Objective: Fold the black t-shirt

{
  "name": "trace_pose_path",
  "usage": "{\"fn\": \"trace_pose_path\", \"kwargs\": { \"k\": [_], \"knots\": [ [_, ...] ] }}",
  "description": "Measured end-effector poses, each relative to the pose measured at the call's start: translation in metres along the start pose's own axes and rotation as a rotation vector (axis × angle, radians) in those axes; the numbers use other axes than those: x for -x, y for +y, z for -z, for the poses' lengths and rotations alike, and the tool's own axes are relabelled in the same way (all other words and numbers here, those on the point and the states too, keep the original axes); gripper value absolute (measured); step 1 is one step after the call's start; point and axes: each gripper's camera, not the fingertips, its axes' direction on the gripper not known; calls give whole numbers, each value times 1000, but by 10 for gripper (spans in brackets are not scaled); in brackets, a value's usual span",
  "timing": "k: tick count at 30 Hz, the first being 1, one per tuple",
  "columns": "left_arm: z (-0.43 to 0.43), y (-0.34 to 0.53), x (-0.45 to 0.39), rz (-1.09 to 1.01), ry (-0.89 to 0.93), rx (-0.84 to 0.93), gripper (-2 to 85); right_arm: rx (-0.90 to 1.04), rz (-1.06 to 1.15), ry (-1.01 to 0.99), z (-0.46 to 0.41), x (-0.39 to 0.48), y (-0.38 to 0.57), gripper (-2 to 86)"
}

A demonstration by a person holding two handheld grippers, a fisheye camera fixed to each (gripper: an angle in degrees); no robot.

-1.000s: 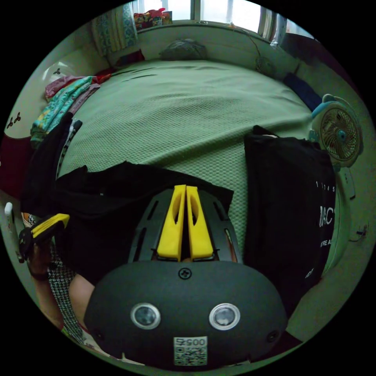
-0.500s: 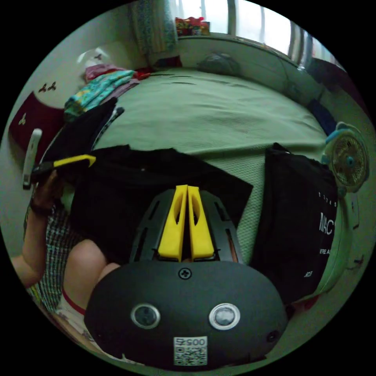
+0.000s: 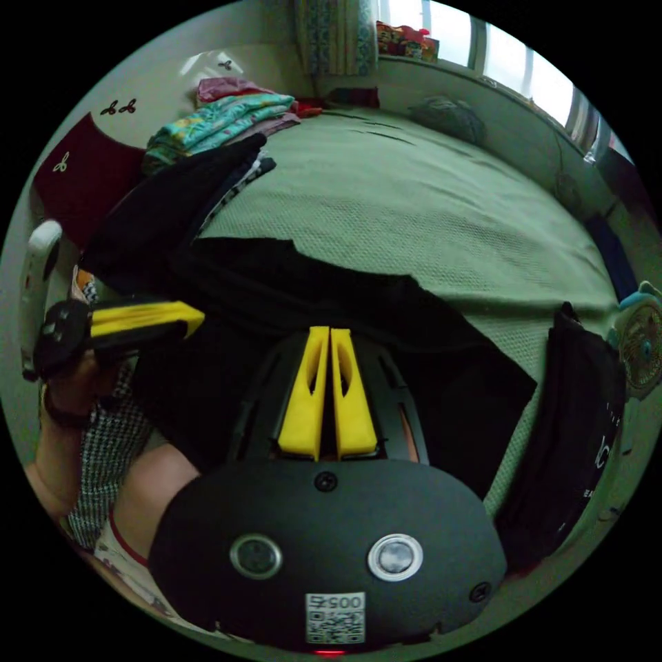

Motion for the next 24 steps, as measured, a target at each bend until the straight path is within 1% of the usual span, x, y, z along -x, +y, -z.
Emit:
{"fn": "trace_pose_path", "kwargs": {
  "k": [4, 7, 10, 15, 19, 24],
  "knots": [
    [-5, -3, -15, 18, -30, -14, -2, -18, -76, -19, 8, -19, -7, -10],
    [-9, -7, -23, 47, -59, -35, -2, 8, -94, -64, 12, -29, -2, -10],
    [-11, -12, -35, 68, -105, -67, -2, -2, -92, -92, 25, -35, 15, -10],
    [-22, -19, -57, 95, -157, -65, -2, -23, -111, -128, 58, -49, 58, -10],
    [-22, -12, -89, 127, -131, -64, -2, -29, -143, -42, 90, -68, 110, -10],
    [-15, 12, -151, 61, -115, -72, -1, 33, -235, 69, 119, -97, 178, -10]
  ]
}}
